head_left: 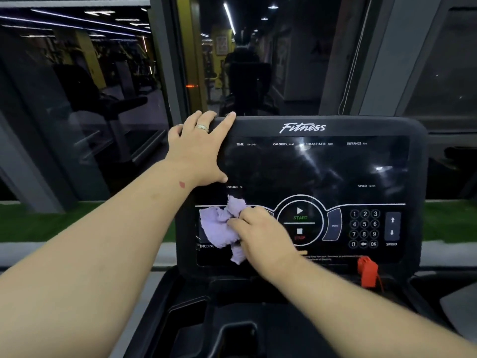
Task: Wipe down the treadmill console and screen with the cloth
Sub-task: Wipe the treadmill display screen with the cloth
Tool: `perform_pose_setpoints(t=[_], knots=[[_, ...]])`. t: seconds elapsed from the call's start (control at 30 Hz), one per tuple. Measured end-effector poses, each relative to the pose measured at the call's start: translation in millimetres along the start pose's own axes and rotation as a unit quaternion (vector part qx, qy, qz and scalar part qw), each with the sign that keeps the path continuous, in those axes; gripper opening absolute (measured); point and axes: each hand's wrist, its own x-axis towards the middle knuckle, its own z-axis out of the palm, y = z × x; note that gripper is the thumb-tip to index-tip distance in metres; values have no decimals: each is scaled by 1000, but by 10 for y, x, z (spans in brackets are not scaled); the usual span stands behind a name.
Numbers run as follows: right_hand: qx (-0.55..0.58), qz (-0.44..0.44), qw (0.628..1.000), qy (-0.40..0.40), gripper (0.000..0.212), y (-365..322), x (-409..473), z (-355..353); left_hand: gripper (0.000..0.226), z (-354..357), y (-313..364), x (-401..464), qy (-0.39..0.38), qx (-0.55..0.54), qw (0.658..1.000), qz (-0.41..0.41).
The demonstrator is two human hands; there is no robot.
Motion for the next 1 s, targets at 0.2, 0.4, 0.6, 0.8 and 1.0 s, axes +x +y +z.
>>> perform_pose_setpoints(t=[0.2, 0.4, 0.6, 0.8, 1.0], knots=[[-26, 98, 987, 126, 32, 226, 502, -351, 128, 28, -52, -14, 13, -2, 1000, 17], [-38, -169, 983, -66, 24, -73, 96, 40, 120, -5, -249, 11, -14, -13, 999, 45], [-28, 18, 996, 84, 29, -100, 664, -164, 110, 31, -298, -8, -5, -34, 998, 45], [0, -180, 975, -130, 12, -327, 202, 171, 114, 37, -289, -11, 2, -16, 999, 35], [34, -32, 999, 23, 23, -419, 564, 94, 111, 64, -253, -27, 14, -14, 999, 36]])
